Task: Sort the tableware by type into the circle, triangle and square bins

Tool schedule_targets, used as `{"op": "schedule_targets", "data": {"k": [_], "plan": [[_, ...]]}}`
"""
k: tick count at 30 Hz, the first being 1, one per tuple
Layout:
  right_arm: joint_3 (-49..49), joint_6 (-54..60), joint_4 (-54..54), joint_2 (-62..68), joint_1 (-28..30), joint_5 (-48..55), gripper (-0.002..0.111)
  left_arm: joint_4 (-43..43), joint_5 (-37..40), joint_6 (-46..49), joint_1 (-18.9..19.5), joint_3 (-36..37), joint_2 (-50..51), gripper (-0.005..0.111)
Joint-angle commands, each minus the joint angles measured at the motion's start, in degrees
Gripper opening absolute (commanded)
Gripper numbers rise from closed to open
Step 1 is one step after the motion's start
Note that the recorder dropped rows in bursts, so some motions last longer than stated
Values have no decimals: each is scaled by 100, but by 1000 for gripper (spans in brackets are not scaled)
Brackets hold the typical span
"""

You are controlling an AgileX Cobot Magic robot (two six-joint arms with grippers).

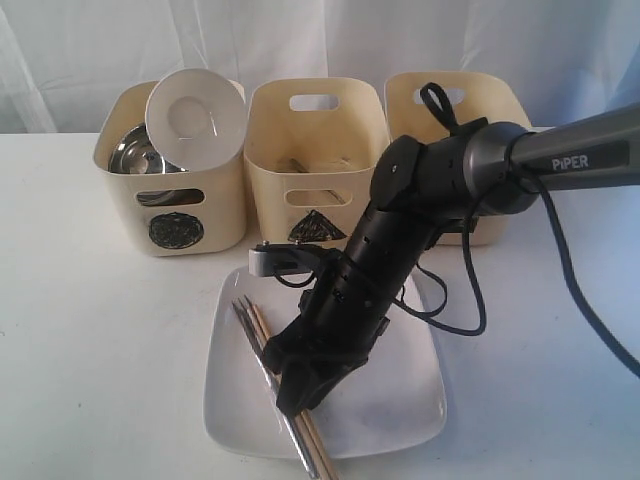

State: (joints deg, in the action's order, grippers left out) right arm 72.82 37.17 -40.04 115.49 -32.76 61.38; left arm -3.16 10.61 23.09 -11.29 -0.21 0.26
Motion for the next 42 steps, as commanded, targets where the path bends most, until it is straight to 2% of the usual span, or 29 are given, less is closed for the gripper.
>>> {"op": "schedule_targets", "data": {"k": [1, 23, 28, 36, 42], "plan": [[-22, 73, -6, 5, -121, -181, 29, -17, -11, -14, -25, 21, -26, 0], [-22, -6, 477, 5, -450, -701, 29, -17, -11, -14, -25, 21, -26, 0], [-22, -326, 887, 5, -491, -875, 21, -17, -11, -14, -25, 21, -26, 0], [-22, -341, 900, 5, -491, -875, 7, -17, -11, -14, -25, 21, -26, 0], [-22, -420, 900, 5, -491, -788, 6, -17, -11, -14, -25, 21, -26, 0]]}}
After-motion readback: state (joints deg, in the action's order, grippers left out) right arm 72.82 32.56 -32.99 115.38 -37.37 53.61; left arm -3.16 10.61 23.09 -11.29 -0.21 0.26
